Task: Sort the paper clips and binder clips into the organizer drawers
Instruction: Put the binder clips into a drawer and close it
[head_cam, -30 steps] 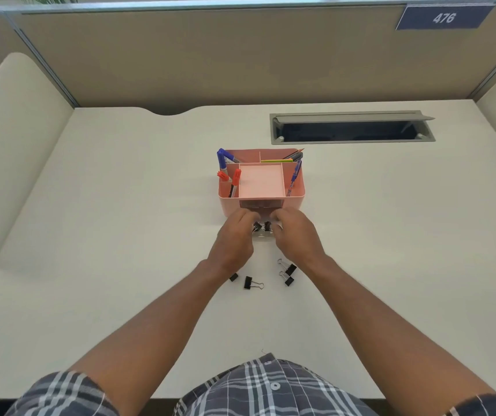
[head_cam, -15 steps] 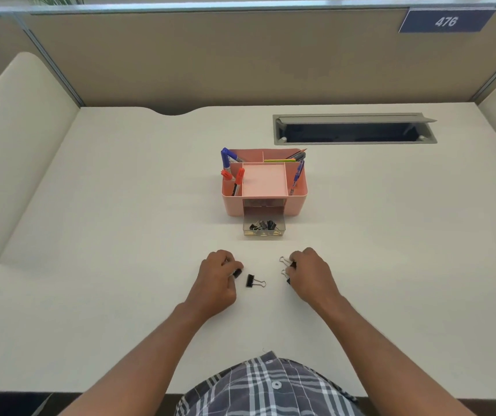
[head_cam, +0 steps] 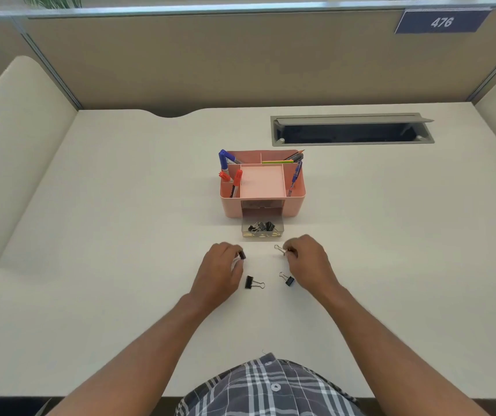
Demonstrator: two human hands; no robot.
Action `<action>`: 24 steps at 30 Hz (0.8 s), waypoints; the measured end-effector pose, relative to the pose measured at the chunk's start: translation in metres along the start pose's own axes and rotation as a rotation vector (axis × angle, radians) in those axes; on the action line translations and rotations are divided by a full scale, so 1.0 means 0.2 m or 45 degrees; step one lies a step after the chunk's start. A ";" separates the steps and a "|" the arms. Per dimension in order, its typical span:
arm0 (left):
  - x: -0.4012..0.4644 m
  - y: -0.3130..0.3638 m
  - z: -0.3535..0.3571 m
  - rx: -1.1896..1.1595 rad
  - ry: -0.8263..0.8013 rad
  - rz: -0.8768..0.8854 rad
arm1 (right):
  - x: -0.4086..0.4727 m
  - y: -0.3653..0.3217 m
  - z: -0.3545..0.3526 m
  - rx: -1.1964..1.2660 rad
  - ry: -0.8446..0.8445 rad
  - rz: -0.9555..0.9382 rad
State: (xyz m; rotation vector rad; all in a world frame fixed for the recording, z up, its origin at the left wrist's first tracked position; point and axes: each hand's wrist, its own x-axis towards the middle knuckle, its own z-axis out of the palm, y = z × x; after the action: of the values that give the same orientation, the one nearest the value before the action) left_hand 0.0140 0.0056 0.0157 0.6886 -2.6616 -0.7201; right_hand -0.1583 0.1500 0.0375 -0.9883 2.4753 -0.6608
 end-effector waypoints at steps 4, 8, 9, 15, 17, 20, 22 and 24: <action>0.20 0.10 -0.04 0.064 0.142 0.074 | 0.11 -0.09 -0.09 0.053 0.173 -0.141; 0.39 0.18 -0.07 0.191 0.074 0.049 | 0.23 -0.18 -0.11 0.065 0.192 -0.177; 0.42 0.19 -0.07 0.212 0.055 0.051 | 0.25 -0.19 -0.11 0.040 0.171 -0.175; 0.45 0.20 -0.05 0.189 0.047 0.080 | 0.29 -0.21 -0.07 0.073 0.091 -0.145; 0.43 0.18 -0.05 0.119 0.077 0.106 | 0.28 -0.21 -0.08 0.127 0.095 -0.152; 0.35 0.16 -0.05 0.016 0.197 0.122 | 0.23 -0.18 -0.11 0.237 0.131 -0.140; 0.26 0.14 -0.03 -0.016 0.223 0.095 | 0.17 -0.15 -0.12 0.259 0.138 -0.089; 0.16 0.10 -0.01 -0.052 0.160 0.064 | 0.10 -0.10 -0.12 0.173 0.061 0.004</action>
State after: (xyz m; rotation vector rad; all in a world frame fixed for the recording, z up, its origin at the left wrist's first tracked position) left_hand -0.0196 0.0040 0.0337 0.6327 -2.5338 -0.6928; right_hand -0.1738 0.1285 0.0650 -0.9274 2.4355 -0.8486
